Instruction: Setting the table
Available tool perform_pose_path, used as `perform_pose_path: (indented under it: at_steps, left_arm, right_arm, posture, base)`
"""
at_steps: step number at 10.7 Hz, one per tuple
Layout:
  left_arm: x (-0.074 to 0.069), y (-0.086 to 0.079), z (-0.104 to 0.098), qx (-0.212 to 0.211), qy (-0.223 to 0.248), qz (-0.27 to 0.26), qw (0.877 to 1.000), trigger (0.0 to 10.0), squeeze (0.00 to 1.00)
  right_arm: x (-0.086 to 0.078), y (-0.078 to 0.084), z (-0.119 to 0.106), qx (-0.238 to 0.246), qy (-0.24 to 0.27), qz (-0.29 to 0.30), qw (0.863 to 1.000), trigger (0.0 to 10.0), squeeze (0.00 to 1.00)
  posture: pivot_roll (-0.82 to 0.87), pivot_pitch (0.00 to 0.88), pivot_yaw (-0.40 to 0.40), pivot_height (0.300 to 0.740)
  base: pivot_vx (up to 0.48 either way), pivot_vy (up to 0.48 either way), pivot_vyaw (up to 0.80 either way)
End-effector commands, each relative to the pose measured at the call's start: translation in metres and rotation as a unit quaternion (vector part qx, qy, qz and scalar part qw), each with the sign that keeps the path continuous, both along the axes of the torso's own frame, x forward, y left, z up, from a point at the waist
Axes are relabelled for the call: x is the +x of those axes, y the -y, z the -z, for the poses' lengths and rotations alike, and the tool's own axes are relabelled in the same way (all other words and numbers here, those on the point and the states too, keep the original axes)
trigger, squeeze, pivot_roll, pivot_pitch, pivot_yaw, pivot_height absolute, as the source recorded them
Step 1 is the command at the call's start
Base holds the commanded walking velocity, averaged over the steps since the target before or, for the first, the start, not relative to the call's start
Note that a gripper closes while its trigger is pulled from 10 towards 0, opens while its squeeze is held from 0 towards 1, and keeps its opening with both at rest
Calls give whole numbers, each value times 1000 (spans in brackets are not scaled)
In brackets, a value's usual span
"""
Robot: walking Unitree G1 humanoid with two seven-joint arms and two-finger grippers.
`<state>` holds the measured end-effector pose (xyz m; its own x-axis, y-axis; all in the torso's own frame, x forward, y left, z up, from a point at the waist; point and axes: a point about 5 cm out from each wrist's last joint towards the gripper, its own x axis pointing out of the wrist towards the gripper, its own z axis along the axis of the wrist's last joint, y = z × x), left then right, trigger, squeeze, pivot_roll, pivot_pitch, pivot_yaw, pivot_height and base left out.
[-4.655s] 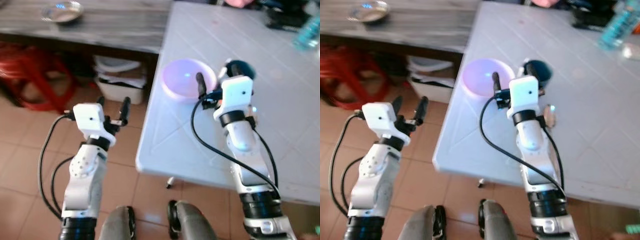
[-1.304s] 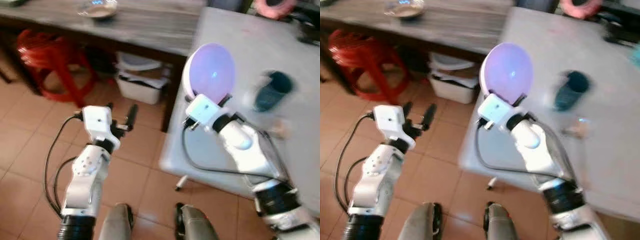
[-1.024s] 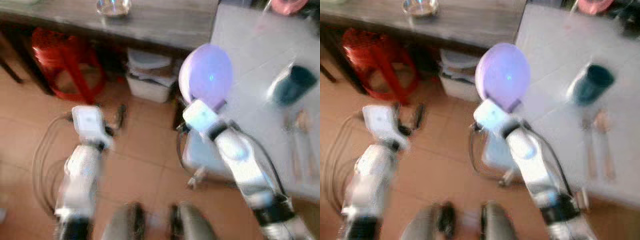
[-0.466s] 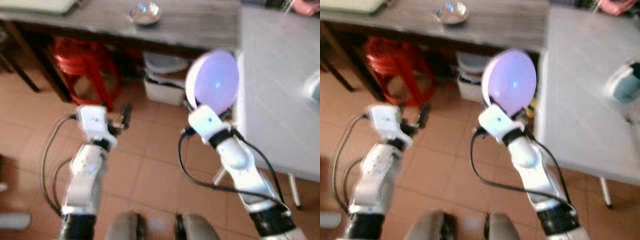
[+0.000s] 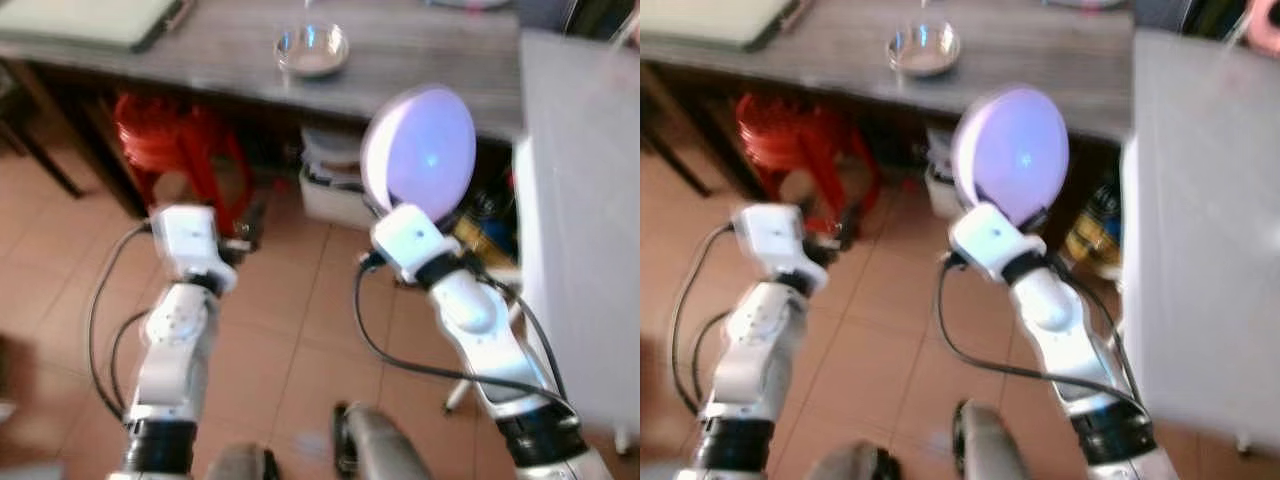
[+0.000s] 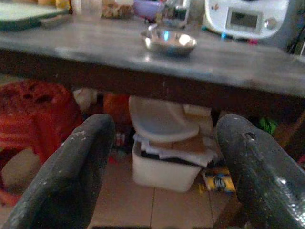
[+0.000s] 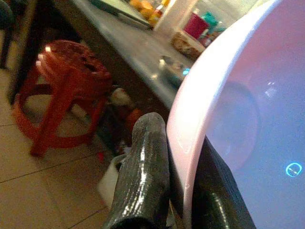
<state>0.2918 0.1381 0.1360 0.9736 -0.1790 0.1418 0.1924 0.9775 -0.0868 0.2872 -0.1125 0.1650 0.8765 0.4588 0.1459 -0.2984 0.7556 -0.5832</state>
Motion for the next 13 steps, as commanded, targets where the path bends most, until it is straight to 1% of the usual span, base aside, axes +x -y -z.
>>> perform_pose_path:
  at_steps: [1,3,5,6,7,10,13]
  left_arm:
    - [-2,-7,0,12,3,-13,1000,10000,0]
    - [0,-7,-1,10,5,-13,1000,10000,0]
    - [2,-6,-3,10,11,-12,1000,10000,0]
    - [1,-4,-4,15,15,-10,1000,10000,0]
    - [0,-1,-7,37,29,3,999,10000,0]
    - [1,1,-7,26,28,3,999,10000,0]
    - [1,5,-9,27,34,6,999,10000,0]
  right_arm:
    - [-2,-4,-2,17,1,-5,1000,10000,0]
    - [-1,-5,-3,21,5,-7,1000,10000,0]
    - [0,-4,-4,26,9,-6,1000,10000,0]
    - [1,-4,-5,28,11,-5,1000,10000,0]
    - [1,-5,-5,30,12,-5,999,10000,0]
    - [1,-6,-6,27,19,-8,999,10000,0]
    - [2,-8,-7,19,25,-13,999,10000,0]
  posture:
    - [-100,179,1,740]
    - [-103,177,2,740]
    - [-102,177,6,740]
    - [-101,178,7,740]
    - [-100,179,8,740]
    - [-102,183,9,740]
    - [-105,182,8,740]
  base:
    - [420,0,0]
    - [424,0,0]
    - [403,261,0]
    - [401,262,0]
    - [401,266,0]
    - [401,261,0]
    - [402,261,0]
